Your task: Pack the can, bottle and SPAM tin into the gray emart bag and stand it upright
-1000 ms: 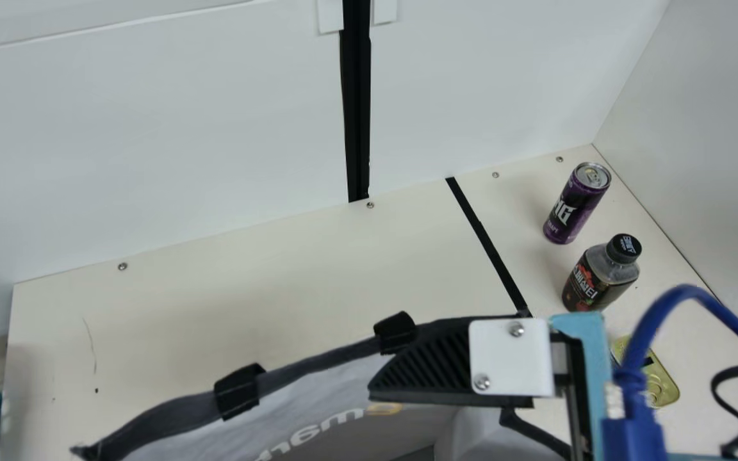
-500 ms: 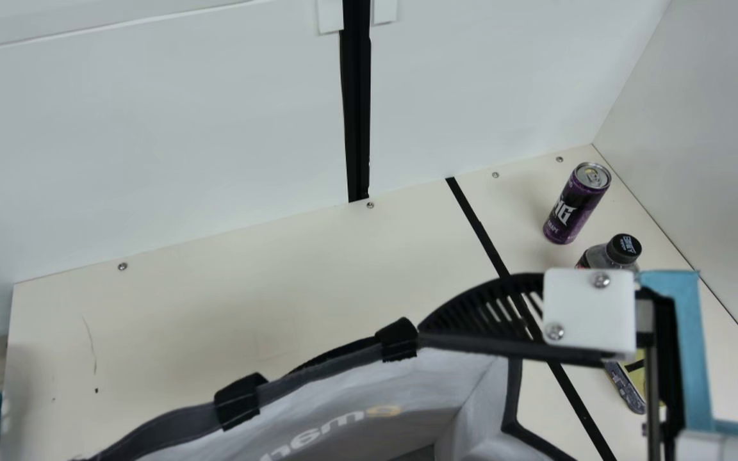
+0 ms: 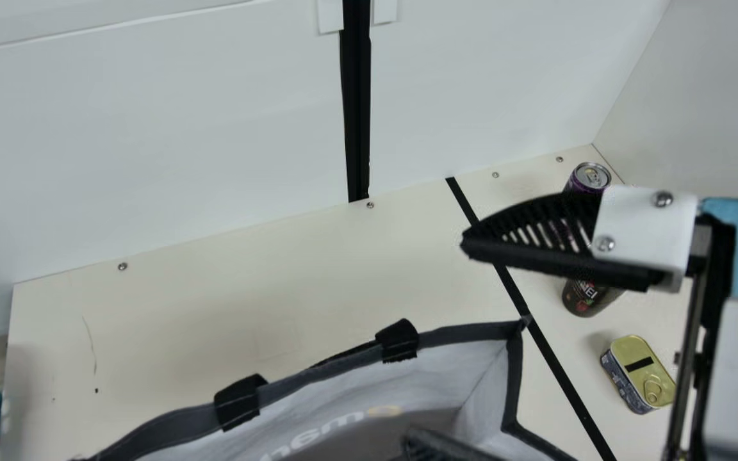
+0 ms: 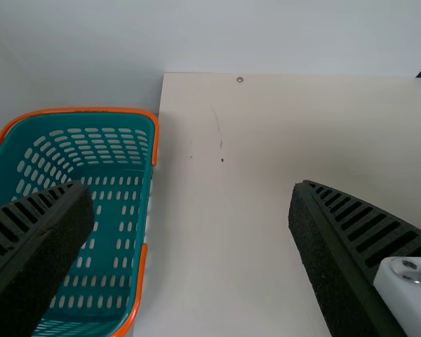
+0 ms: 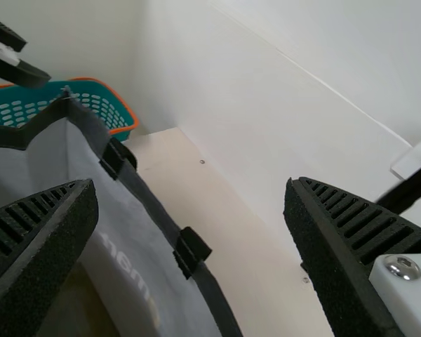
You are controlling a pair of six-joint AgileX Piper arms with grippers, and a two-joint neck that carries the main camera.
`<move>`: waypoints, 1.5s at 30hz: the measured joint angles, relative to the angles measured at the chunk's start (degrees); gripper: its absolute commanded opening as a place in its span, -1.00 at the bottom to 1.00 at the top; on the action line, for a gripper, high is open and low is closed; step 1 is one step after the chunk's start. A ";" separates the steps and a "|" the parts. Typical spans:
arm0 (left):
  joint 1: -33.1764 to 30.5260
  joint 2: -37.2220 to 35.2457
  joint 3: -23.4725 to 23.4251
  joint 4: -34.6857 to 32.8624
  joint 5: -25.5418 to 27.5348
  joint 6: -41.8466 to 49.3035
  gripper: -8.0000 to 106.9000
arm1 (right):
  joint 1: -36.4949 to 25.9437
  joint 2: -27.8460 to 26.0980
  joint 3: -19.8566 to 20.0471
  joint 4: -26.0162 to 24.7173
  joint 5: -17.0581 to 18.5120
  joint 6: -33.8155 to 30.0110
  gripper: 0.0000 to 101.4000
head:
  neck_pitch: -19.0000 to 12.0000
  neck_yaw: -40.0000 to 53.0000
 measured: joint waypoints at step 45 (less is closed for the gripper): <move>0.00 0.00 0.00 0.00 0.00 0.00 0.71 | -55.68 15.79 -6.02 26.62 0.00 -13.30 0.87 | 0.00 0.09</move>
